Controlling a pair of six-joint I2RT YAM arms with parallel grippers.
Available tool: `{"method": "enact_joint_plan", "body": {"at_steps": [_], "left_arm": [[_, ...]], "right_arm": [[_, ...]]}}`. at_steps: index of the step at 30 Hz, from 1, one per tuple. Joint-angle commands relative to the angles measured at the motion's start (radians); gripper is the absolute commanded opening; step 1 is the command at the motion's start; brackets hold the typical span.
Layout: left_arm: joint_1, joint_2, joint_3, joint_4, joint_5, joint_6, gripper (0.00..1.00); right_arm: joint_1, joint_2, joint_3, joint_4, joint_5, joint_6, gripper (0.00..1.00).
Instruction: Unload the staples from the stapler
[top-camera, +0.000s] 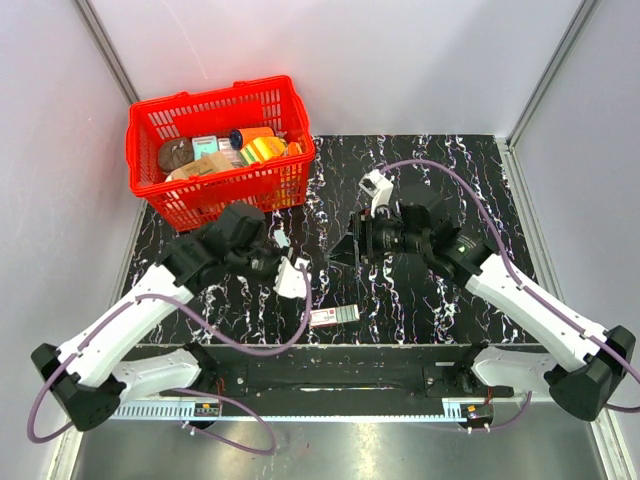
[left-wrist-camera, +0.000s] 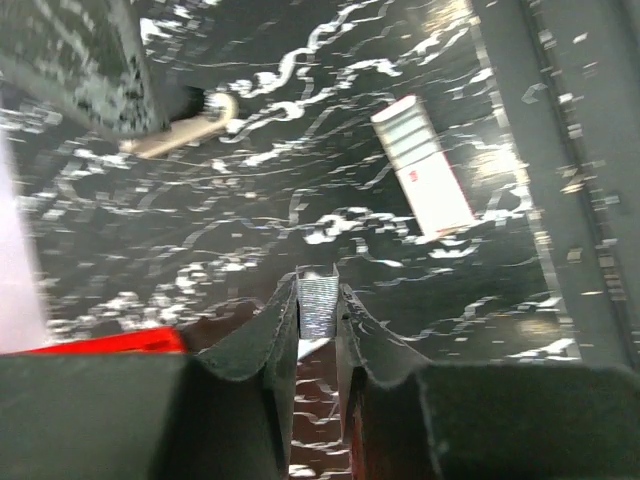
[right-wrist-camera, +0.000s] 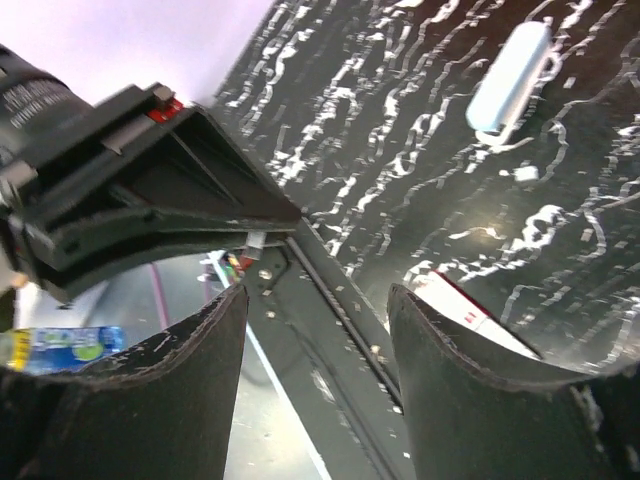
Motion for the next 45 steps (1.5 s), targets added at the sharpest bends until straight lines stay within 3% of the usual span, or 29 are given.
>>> {"method": "enact_joint_plan", "body": {"at_steps": [1, 7, 12, 14, 19, 23, 29, 36, 45], "left_arm": [[0.026, 0.078, 0.131, -0.254, 0.212, -0.174, 0.0], [0.032, 0.106, 0.153, -0.257, 0.338, -0.317, 0.0], [0.068, 0.196, 0.19, -0.344, 0.416, -0.385, 0.0], [0.066, 0.25, 0.196, -0.341, 0.375, -0.429, 0.0], [0.063, 0.29, 0.133, -0.145, 0.203, -0.658, 0.0], [0.048, 0.302, 0.122, -0.107, 0.215, -0.663, 0.0], [0.014, 0.282, 0.141, -0.125, 0.311, -0.577, 0.0], [0.011, 0.284, 0.191, -0.208, 0.445, -0.522, 0.0], [0.012, 0.29, 0.253, -0.231, 0.511, -0.539, 0.0]], "right_arm": [[0.006, -0.05, 0.001, -0.098, 0.102, -0.192, 0.64], [0.068, -0.057, 0.017, -0.077, 0.062, -0.252, 0.61], [0.161, -0.03, 0.05, -0.088, 0.134, -0.284, 0.58], [0.161, -0.039, 0.04, -0.094, 0.213, -0.266, 0.56], [0.16, -0.178, -0.08, -0.045, 0.488, -0.167, 0.56], [0.161, -0.22, -0.164, 0.014, 0.331, -0.162, 0.63], [0.161, -0.133, -0.14, 0.038, 0.093, -0.192, 0.6], [0.161, -0.122, -0.149, 0.148, -0.004, -0.16, 0.54], [0.161, -0.086, -0.135, 0.172, -0.069, -0.14, 0.44]]}}
